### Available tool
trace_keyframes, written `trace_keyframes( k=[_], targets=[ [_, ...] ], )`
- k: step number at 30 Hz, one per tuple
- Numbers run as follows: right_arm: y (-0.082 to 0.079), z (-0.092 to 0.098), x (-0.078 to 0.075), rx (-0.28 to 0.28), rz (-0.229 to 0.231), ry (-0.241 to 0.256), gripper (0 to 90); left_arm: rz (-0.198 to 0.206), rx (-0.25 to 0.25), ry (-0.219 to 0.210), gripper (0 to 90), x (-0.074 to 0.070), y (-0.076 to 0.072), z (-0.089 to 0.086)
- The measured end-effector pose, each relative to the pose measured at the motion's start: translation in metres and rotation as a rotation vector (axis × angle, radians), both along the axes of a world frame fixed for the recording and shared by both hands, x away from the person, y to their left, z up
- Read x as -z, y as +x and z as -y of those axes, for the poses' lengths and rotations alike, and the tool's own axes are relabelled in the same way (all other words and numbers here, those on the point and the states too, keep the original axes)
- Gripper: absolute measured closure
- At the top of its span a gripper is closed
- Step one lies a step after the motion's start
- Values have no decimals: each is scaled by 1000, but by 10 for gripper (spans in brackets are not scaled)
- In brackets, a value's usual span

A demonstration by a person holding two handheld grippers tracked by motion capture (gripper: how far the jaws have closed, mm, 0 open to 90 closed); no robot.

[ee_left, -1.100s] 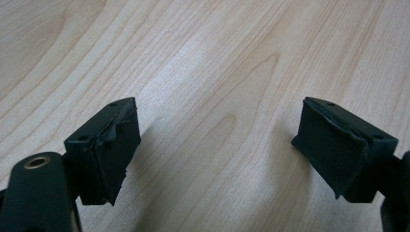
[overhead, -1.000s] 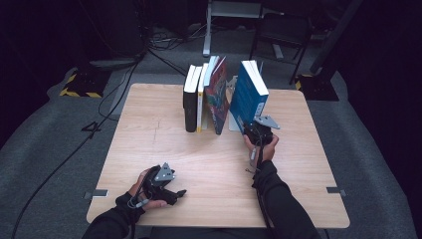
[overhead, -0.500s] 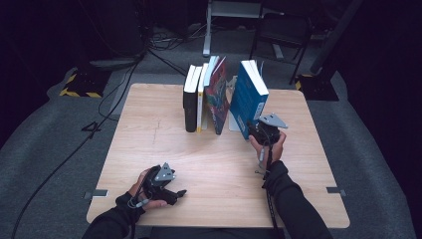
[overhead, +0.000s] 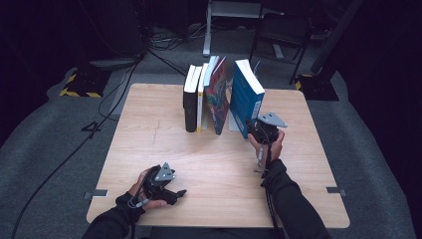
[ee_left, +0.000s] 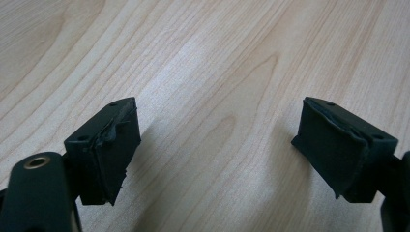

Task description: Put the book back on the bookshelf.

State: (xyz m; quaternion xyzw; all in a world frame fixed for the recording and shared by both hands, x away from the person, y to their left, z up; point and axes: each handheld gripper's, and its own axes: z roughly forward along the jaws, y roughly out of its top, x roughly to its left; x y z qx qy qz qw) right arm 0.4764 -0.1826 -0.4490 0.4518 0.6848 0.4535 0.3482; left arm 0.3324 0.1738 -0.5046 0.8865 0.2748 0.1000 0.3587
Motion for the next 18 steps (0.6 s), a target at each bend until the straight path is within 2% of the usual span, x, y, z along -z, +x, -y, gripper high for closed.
trace_keyframes(
  k=[6,14,18],
  targets=[
    [-1,0,-2,-19,-20,-16,594,0,1,0,160,0,0,0],
    [-5,11,-13,-97,-81,-46,590,0,0,0,160,0,0,0],
    [-11,16,-22,-141,-94,-69,528,0,0,0,160,0,0,0]
  ],
)
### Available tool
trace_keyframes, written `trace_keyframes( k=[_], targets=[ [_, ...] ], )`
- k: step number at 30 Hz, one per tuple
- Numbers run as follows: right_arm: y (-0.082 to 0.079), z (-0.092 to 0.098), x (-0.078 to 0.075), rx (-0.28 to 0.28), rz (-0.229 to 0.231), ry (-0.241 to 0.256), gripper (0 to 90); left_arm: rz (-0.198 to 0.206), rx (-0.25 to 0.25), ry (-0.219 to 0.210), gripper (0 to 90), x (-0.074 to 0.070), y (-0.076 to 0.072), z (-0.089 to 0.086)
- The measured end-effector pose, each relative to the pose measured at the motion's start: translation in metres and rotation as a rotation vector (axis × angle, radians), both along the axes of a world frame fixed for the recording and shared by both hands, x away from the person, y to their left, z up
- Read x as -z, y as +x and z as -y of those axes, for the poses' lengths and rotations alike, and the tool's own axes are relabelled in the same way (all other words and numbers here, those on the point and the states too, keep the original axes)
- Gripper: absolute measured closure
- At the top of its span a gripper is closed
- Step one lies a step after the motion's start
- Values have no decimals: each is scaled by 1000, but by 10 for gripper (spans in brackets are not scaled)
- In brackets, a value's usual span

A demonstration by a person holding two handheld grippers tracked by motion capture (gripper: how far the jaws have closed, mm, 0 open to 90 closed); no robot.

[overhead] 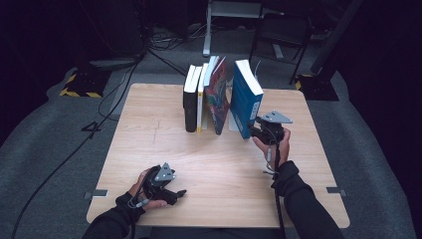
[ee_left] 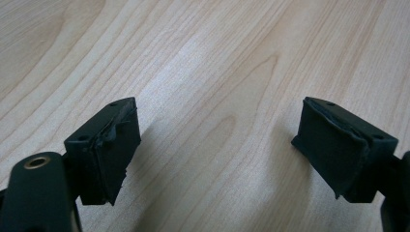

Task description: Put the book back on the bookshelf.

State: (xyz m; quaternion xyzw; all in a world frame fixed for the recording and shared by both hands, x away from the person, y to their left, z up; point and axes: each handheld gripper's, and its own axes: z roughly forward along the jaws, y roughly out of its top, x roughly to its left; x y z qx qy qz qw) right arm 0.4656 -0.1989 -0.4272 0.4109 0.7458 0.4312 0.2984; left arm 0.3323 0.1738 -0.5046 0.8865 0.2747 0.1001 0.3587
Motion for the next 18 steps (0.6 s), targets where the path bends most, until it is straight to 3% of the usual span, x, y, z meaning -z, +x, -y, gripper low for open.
trace_keyframes(
  k=[7,18],
  targets=[
    [-10,5,-10,-102,-55,-57,428,0,0,0,160,0,0,0],
    [-25,17,-17,-166,-75,-127,377,0,-1,0,160,0,0,0]
  ],
)
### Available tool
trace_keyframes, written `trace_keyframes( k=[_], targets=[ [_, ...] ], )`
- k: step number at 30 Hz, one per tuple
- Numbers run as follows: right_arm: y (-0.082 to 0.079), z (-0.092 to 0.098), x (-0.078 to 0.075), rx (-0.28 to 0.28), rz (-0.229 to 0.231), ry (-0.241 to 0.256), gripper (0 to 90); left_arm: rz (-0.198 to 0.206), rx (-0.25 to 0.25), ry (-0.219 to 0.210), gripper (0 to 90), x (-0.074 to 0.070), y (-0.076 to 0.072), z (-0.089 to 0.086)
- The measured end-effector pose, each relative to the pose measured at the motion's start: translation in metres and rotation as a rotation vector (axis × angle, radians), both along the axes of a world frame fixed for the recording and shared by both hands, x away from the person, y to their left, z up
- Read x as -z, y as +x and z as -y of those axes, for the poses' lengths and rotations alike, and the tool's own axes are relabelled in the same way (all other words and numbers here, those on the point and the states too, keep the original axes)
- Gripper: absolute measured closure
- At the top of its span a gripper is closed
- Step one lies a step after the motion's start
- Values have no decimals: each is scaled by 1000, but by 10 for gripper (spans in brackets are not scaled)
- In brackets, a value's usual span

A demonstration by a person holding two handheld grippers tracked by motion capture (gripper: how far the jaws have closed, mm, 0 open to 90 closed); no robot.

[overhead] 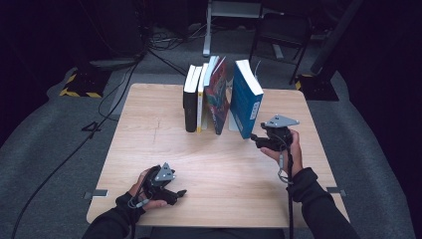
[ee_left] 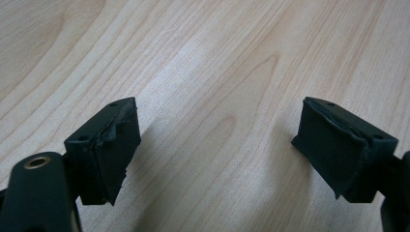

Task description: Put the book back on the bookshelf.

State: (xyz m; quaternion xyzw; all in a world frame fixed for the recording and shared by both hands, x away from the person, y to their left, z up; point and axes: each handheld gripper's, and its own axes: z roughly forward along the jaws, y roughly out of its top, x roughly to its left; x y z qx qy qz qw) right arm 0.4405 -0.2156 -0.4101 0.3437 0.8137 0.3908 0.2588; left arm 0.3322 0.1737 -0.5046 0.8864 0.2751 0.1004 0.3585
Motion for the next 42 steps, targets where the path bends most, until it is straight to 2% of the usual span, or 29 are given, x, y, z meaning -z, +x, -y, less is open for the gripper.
trace_keyframes(
  k=[14,24,32,35,42],
  targets=[
    [-22,21,1,-58,-14,-54,345,0,-1,0,160,0,0,0],
    [-39,34,2,-93,1,-107,336,1,-2,1,161,0,0,0],
    [-53,45,9,-118,-3,-143,329,1,-2,0,161,0,0,0],
    [-58,50,14,-112,-6,-158,326,1,-2,0,161,0,0,0],
    [-67,62,26,-117,-37,-178,320,1,-2,0,161,0,0,0]
  ],
)
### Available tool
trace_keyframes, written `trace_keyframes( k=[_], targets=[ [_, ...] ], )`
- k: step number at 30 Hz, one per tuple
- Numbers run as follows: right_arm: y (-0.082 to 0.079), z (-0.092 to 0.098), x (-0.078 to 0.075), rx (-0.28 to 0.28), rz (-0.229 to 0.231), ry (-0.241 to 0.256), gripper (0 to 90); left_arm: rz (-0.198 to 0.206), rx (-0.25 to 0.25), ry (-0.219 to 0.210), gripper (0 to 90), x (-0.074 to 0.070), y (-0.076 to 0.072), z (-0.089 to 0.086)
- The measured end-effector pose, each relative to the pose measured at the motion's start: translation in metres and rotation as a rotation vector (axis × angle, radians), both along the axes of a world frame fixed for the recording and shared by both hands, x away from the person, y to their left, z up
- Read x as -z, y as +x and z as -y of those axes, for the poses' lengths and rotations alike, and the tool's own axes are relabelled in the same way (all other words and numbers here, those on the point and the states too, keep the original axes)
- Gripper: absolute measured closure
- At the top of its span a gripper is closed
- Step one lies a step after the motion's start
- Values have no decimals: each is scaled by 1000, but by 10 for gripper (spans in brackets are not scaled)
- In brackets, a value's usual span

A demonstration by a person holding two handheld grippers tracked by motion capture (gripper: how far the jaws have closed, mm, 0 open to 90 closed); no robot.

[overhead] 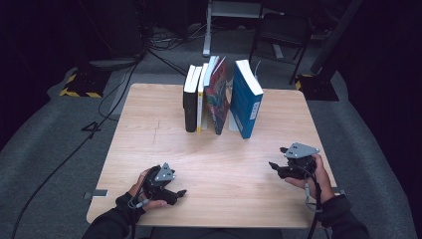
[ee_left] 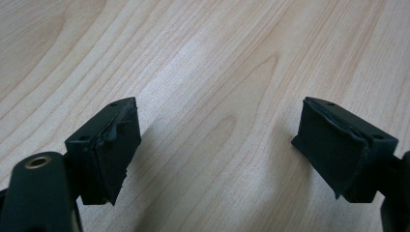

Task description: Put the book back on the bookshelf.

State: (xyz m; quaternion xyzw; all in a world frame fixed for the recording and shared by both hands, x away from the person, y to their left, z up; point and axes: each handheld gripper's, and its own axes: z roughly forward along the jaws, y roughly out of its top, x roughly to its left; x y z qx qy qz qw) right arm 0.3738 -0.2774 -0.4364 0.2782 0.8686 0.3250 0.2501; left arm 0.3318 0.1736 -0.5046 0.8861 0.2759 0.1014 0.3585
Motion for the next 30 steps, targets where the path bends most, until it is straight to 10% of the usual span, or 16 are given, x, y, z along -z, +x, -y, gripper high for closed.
trace_keyframes(
  k=[20,30],
  targets=[
    [-31,56,39,27,-59,1,320,-2,0,-1,160,0,0,0],
    [-51,97,54,85,-109,108,310,-2,-1,-1,160,0,0,0]
  ],
)
